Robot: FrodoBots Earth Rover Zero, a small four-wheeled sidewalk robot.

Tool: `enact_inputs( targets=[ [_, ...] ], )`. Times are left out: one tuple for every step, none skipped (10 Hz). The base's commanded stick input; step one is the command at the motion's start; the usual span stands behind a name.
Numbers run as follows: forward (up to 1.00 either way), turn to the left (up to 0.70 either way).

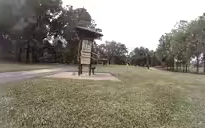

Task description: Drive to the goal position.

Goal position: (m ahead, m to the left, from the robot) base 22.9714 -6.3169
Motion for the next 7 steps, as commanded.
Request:
enact_inputs(
  targets=[
    [0.70,0.00],
    [0.70,0.00],
    [0.70,0.00],
    [0.70,0.00],
    [0.70,0.00],
    [0.70,0.00],
    [0.70,-0.14]
  ],
)
